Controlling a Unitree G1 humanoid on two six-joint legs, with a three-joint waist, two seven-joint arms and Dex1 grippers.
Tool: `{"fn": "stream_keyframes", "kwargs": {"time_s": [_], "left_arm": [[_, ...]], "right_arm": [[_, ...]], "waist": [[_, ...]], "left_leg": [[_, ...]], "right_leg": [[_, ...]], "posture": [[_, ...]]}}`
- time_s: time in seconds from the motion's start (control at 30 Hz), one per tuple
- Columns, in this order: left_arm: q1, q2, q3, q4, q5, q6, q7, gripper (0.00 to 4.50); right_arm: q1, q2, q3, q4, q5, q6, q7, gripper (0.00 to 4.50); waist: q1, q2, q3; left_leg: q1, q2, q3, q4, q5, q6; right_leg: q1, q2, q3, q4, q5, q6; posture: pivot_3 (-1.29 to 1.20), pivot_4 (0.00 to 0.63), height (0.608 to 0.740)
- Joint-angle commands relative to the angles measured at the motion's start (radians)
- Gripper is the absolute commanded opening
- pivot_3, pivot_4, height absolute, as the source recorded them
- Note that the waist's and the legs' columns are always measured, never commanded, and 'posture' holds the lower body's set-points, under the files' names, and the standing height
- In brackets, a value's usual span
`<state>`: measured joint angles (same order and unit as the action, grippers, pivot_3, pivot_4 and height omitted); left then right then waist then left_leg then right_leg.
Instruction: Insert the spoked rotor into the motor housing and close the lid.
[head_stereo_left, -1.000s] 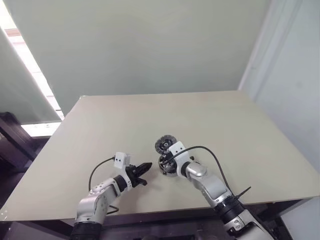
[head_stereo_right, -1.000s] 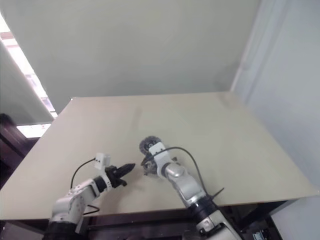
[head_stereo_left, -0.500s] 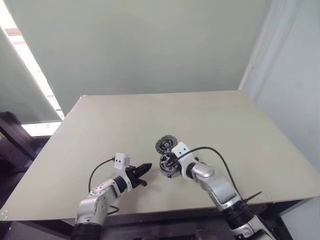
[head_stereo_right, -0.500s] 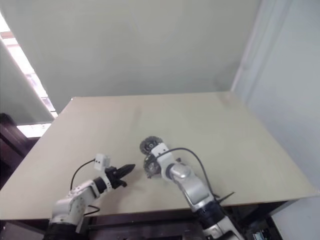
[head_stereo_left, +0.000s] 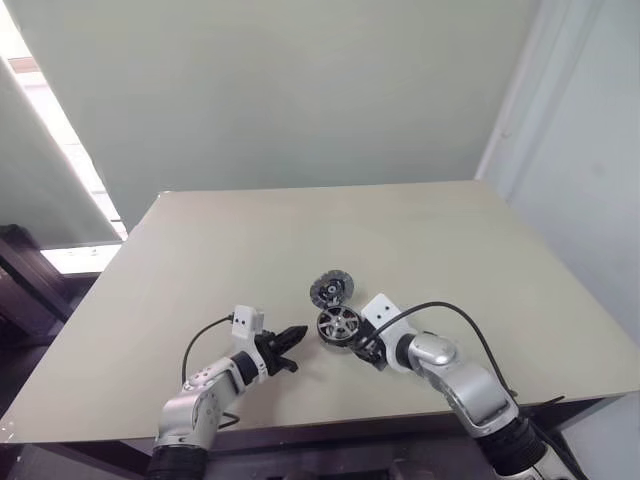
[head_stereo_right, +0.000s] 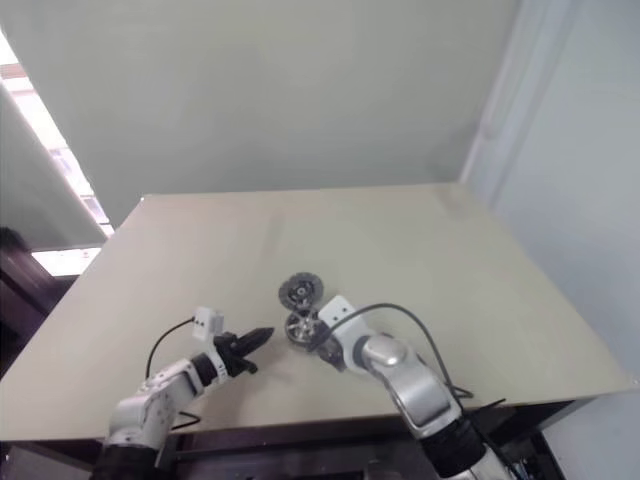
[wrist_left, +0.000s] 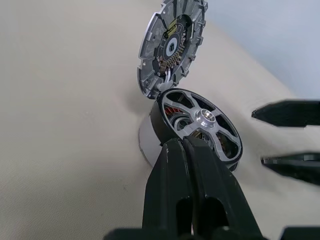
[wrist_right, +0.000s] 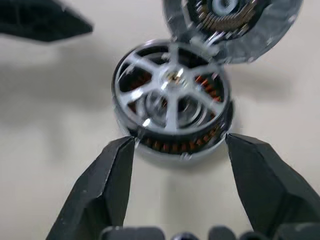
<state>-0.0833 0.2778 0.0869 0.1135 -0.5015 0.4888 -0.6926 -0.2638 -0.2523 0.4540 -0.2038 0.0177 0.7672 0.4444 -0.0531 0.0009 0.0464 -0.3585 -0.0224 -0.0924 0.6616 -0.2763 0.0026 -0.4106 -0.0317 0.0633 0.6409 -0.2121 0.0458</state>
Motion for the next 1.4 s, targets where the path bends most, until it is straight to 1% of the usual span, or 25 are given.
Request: {"fn": "stream_keyframes", "kwargs": {"time_s": [0.03,0.57,1.03,1.13,1.37,1.4], "left_arm": [[-0.016,0.004,0.004,-0.011,0.004,-0.019,-0.008,0.00],[-0.017,0.008,0.006,-0.016,0.004,-0.016,-0.005,0.00],[-0.014,0.003,0.009,-0.020,0.002,-0.021,-0.002,0.00],[-0.007,0.003,0.010,-0.022,0.001,-0.023,-0.002,0.00],[-0.006,0.003,0.007,-0.018,0.002,-0.025,-0.004,0.00],[-0.007,0.003,0.007,-0.017,0.002,-0.025,-0.005,0.00]], "right_arm": [[-0.014,-0.007,0.021,-0.026,-0.019,-0.056,0.016,2.98],[-0.056,0.024,0.073,0.112,-0.118,-0.208,0.011,2.98],[-0.112,0.055,0.110,0.241,-0.193,-0.265,0.023,2.98],[-0.112,0.055,0.106,0.234,-0.197,-0.266,0.027,2.38],[-0.104,0.040,0.088,0.181,-0.203,-0.244,0.043,0.09],[-0.103,0.039,0.087,0.174,-0.204,-0.240,0.044,0.04]], "waist": [[0.000,0.000,0.000],[0.000,0.000,0.000],[0.000,0.000,0.000],[0.000,0.000,0.000],[0.005,0.000,0.000],[0.005,-0.001,0.000]], "left_leg": [[0.000,0.000,0.000,0.000,0.000,0.000],[0.000,0.000,0.000,0.001,0.000,0.000],[0.000,0.000,-0.001,0.001,0.000,0.000],[0.000,0.000,-0.001,0.001,0.000,0.000],[0.001,0.000,-0.001,0.003,0.000,0.000],[0.001,-0.001,-0.001,0.003,0.000,0.000]], "right_leg": [[0.000,0.000,0.000,0.000,0.000,0.000],[0.001,0.000,0.000,0.000,0.000,0.000],[0.001,0.000,0.000,0.000,0.000,0.000],[0.001,0.000,0.000,0.000,0.000,0.000],[0.002,0.000,-0.001,0.001,0.000,0.000],[0.002,0.000,-0.001,0.001,0.000,0.000]], "posture": [[0.00,0.000,0.740],[0.00,0.000,0.740],[0.00,0.000,0.740],[0.00,0.000,0.740],[0.00,0.000,0.740],[0.00,0.000,0.740]]}}
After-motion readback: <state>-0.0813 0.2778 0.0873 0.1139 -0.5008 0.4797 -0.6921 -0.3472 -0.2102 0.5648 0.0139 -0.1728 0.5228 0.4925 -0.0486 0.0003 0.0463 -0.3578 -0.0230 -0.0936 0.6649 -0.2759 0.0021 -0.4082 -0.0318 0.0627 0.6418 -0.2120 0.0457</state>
